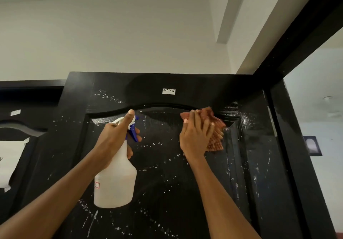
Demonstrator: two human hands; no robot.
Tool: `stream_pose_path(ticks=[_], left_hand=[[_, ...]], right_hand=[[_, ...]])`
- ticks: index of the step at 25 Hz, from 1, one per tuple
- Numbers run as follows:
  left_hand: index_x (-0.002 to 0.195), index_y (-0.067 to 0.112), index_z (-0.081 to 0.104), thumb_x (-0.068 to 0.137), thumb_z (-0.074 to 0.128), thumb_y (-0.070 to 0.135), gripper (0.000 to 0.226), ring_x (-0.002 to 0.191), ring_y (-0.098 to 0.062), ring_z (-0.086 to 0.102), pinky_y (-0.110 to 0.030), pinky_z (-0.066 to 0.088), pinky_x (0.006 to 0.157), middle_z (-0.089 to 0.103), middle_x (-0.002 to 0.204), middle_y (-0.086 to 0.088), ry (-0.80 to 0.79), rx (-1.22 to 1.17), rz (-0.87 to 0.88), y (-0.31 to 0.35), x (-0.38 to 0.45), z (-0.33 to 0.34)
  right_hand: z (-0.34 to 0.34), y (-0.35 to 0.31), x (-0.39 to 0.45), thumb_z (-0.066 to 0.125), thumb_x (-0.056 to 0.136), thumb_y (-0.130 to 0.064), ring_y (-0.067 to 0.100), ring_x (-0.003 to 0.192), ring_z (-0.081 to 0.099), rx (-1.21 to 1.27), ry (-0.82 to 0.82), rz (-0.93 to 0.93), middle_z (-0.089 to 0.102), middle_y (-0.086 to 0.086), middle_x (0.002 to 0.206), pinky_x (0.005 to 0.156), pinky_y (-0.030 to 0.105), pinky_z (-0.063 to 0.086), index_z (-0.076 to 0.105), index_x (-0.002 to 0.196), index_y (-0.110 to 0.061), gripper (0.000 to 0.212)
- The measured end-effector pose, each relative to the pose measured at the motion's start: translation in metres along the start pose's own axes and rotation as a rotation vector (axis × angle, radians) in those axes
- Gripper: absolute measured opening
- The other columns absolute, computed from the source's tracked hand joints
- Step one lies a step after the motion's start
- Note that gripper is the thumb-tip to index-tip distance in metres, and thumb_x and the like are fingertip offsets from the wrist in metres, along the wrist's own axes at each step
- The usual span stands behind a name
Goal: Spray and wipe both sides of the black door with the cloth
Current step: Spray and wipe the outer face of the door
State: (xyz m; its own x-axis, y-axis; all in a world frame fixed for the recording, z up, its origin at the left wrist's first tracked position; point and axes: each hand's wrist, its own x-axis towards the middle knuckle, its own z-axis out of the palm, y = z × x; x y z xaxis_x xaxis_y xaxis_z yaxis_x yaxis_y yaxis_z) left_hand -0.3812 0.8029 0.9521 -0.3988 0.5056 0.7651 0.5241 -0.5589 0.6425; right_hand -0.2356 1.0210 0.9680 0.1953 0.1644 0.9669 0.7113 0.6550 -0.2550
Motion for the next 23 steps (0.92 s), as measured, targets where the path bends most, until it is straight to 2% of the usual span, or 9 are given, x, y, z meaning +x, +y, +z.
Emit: stream_pose_path(ticks=[5,7,9,11,14,16,18,20,23], left_hand=[[0.104,0.012,0.064,0.090,0.042,0.069,0.062,0.053,-0.027,0.064,-0.036,0.055,0.051,0.075,0.089,-0.012,0.105,0.047,0.026,-0.006,0.006,-0.042],[0.108,0.014,0.063,0.090,0.042,0.069,0.062,0.058,-0.030,0.066,-0.037,0.056,0.053,0.074,0.089,-0.011,0.124,0.044,0.029,-0.011,0.010,-0.060],[0.108,0.013,0.063,0.091,0.042,0.067,0.061,0.059,-0.030,0.066,-0.036,0.056,0.051,0.074,0.089,-0.011,0.112,0.048,0.041,-0.018,0.014,-0.080],[0.105,0.011,0.064,0.092,0.040,0.066,0.061,0.061,-0.034,0.067,-0.034,0.055,0.050,0.075,0.086,-0.011,0.095,0.076,0.040,-0.027,0.019,-0.102],[0.104,0.012,0.065,0.093,0.041,0.065,0.059,0.074,-0.037,0.071,-0.031,0.056,0.051,0.075,0.086,-0.010,0.084,0.079,0.054,-0.038,0.035,-0.136],[0.107,0.014,0.064,0.093,0.041,0.064,0.058,0.075,-0.030,0.072,-0.027,0.054,0.049,0.075,0.089,-0.010,0.081,0.081,0.072,-0.044,0.049,-0.157],[0.105,0.011,0.064,0.092,0.041,0.066,0.060,0.064,-0.025,0.070,-0.027,0.053,0.048,0.075,0.086,-0.009,0.066,0.075,0.095,-0.052,0.060,-0.176],[0.102,0.011,0.064,0.092,0.041,0.067,0.061,0.055,-0.023,0.067,-0.028,0.053,0.047,0.075,0.083,-0.008,0.041,0.062,0.110,-0.063,0.066,-0.192],[0.105,0.016,0.062,0.091,0.042,0.067,0.057,0.053,-0.022,0.066,-0.029,0.054,0.046,0.075,0.087,-0.007,0.009,0.033,0.106,-0.076,0.070,-0.208]], right_hand=[[0.013,-0.069,0.039,0.024,0.110,-0.044,0.022,0.158,0.007,-0.071,-0.400,-0.595,0.015,-0.011,0.170,0.127,0.042,0.001,0.018,0.163,-0.030,0.055],[0.015,-0.073,0.047,0.022,0.110,-0.047,0.020,0.158,0.007,-0.108,-0.398,-0.670,0.012,-0.012,0.170,0.127,0.042,0.003,0.015,0.163,-0.033,0.056],[0.017,-0.056,0.038,0.023,0.109,-0.050,0.022,0.155,0.021,-0.098,-0.251,-0.559,0.021,-0.010,0.169,0.126,0.045,0.012,0.021,0.162,-0.035,0.055],[0.023,-0.038,0.018,0.022,0.109,-0.051,0.029,0.150,0.030,-0.099,-0.028,-0.248,0.025,-0.004,0.168,0.124,0.052,0.017,0.024,0.161,-0.031,0.056],[0.040,-0.063,0.005,0.020,0.108,-0.048,0.040,0.154,0.017,-0.106,0.025,0.196,0.016,0.005,0.170,0.124,0.061,0.005,0.018,0.163,-0.020,0.062],[0.051,-0.113,-0.001,0.026,0.107,-0.047,0.043,0.153,0.017,-0.089,0.045,0.237,0.022,0.012,0.168,0.123,0.063,0.004,0.023,0.161,-0.015,0.063],[0.069,-0.169,-0.022,0.041,0.105,-0.040,0.043,0.143,0.037,-0.066,0.084,-0.015,0.041,0.017,0.156,0.120,0.058,0.020,0.040,0.153,-0.011,0.056],[0.089,-0.217,-0.055,0.049,0.102,-0.033,0.036,0.131,0.051,-0.067,0.018,-0.411,0.054,0.015,0.145,0.113,0.051,0.035,0.053,0.143,-0.012,0.046],[0.094,-0.236,-0.057,0.043,0.105,-0.036,0.024,0.140,0.046,-0.056,-0.214,-0.784,0.049,0.001,0.154,0.116,0.043,0.035,0.051,0.149,-0.022,0.046]])
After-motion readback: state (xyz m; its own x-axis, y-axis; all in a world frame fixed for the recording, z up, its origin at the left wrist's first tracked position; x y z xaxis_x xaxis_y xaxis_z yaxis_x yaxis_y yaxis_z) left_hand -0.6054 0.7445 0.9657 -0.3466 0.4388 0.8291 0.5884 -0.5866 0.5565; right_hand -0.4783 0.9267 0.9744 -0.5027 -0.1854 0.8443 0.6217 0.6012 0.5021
